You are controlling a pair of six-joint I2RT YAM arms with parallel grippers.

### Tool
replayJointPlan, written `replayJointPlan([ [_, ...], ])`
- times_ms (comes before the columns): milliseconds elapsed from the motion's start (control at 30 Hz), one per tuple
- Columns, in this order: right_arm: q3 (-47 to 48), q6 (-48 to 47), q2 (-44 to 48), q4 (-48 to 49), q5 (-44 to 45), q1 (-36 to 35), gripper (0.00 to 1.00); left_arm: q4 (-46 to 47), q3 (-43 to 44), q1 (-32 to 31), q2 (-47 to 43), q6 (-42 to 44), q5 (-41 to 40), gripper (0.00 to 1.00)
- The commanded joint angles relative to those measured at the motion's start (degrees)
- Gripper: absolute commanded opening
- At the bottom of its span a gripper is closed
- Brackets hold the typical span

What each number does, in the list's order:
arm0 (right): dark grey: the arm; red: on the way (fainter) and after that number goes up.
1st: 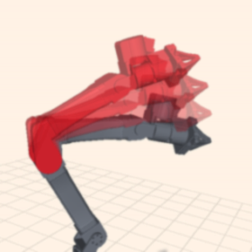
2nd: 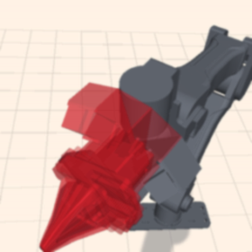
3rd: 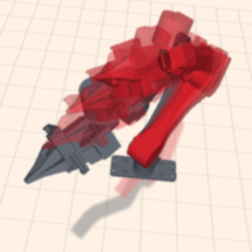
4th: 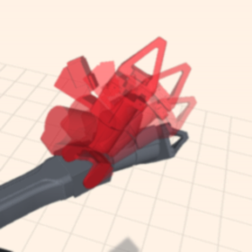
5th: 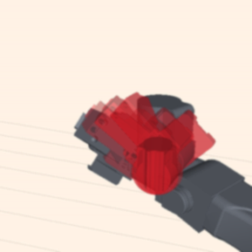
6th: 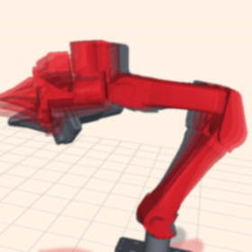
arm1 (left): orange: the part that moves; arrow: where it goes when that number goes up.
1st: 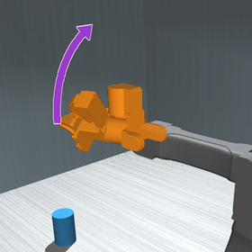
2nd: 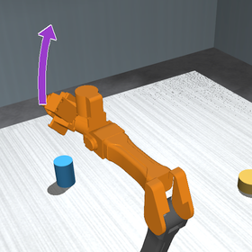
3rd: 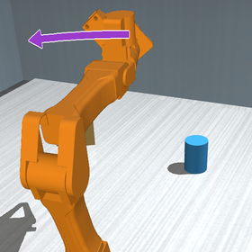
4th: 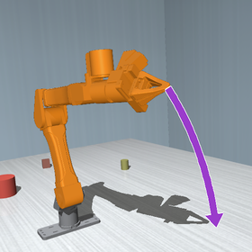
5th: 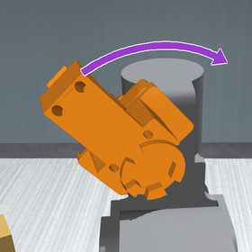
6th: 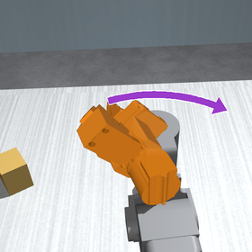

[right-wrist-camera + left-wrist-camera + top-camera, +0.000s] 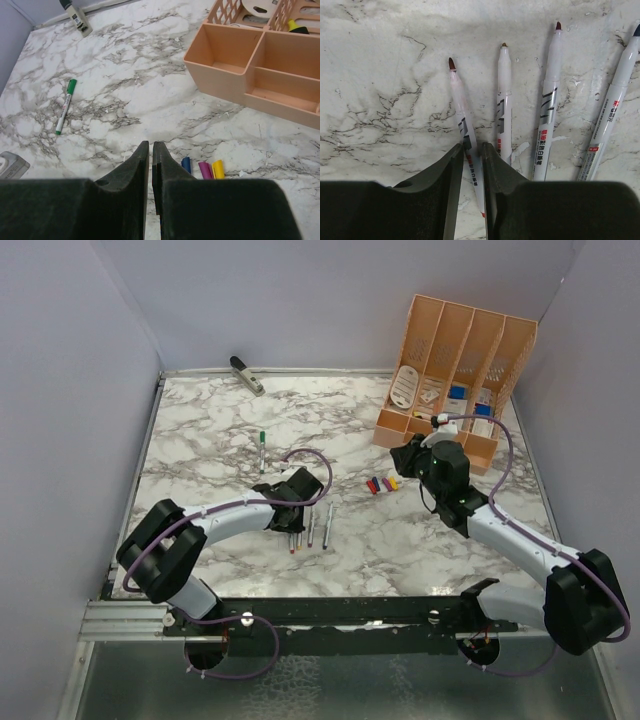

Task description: Insert the pens into the pen caps

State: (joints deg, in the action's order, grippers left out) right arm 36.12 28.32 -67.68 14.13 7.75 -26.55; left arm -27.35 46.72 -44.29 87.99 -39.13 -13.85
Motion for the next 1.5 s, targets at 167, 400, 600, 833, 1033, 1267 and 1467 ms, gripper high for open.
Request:
replayJointPlan([
  [167, -1.46, 1.29, 1.19, 1.38, 1.03, 0.0, 0.08, -13.06, -3.56, -0.28, 4.59, 2.25, 8.32, 0.26],
  [400, -1.77, 1.56, 0.62, 1.86, 1.1, 0.0, 0.08, -15.43, -2.86, -0.34, 5.23, 3.33, 8.81, 0.27],
  [600, -2.01, 1.12, 0.59, 1.93, 1.07, 0.02, 0.08, -15.32, -1.51, -0.34, 7.7, 3.21, 5.96, 0.27],
  [833, -2.2, 0.6, 1.88, 1.19, 2.07, 0.0, 0.08, -12.98, -1.23, -0.31, 8.76, 2.4, 6.21, 0.29],
  [1033, -2.33, 0.85, 2.2, 1.07, 1.8, 0.01, 0.08, -12.35, -2.04, -0.34, 8.78, 2.17, 5.97, 0.29],
  [1267, -2.11, 0.78, 2.28, 0.84, 1.11, 0.01, 0.08, -9.65, -3.37, -0.31, 8.72, 1.74, 6.23, 0.29],
  [1467, -1.77, 0.95, 2.38, 0.81, 0.65, 0.01, 0.08, -9.03, -2.84, -0.27, 8.87, 1.97, 7.07, 0.29],
])
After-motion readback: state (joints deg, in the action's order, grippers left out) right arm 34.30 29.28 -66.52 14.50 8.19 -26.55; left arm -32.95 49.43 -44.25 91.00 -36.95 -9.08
